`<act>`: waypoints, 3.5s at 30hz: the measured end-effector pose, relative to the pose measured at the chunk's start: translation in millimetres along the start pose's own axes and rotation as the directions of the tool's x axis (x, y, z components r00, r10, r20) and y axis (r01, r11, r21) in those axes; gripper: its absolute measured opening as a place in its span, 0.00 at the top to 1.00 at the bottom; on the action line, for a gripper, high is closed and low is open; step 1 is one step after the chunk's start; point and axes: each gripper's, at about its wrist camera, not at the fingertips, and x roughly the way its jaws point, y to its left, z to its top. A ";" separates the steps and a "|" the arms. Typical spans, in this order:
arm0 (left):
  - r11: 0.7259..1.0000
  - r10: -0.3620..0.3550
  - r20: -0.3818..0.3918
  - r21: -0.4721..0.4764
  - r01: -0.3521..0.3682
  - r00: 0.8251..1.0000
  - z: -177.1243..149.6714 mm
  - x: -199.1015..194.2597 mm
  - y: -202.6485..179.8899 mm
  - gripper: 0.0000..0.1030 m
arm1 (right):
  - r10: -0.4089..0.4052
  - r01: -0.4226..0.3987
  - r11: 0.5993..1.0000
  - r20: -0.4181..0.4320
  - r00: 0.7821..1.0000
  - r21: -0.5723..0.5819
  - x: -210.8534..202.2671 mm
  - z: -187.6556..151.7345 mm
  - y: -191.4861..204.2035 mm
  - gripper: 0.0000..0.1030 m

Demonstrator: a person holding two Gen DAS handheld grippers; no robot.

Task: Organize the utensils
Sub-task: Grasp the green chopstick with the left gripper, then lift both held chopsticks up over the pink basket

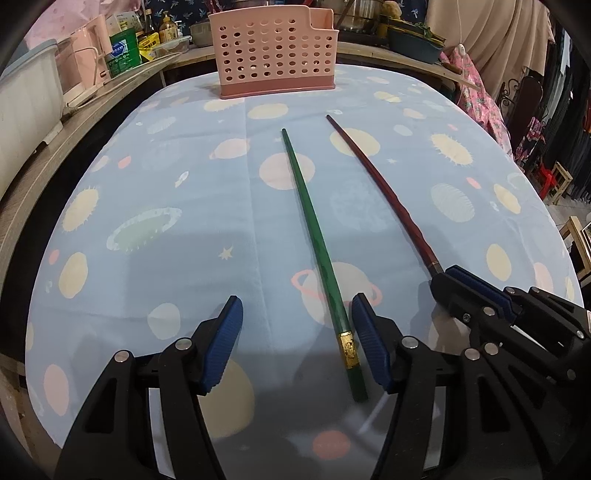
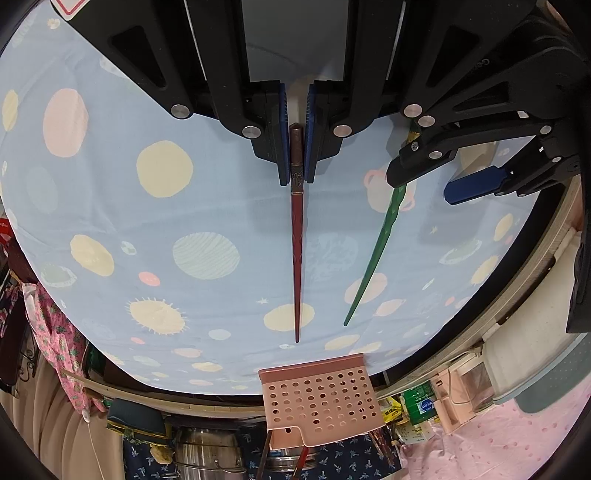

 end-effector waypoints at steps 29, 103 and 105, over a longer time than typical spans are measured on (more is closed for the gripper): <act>0.997 0.005 -0.007 -0.077 -0.005 1.000 13.1 2.8 30.5 0.88 | 0.020 -0.019 0.999 -0.020 1.000 0.029 7.4 13.9 -1.9 0.95; 0.975 -0.008 0.470 -0.194 0.112 0.883 282.3 -149.6 78.6 0.93 | 0.175 -0.223 0.974 0.504 0.846 0.037 -105.9 287.3 5.4 0.93; 0.973 0.001 0.496 -0.199 0.112 0.868 296.0 -154.5 82.0 0.93 | 0.167 -0.222 0.974 0.537 0.827 0.039 -109.1 304.4 5.0 0.93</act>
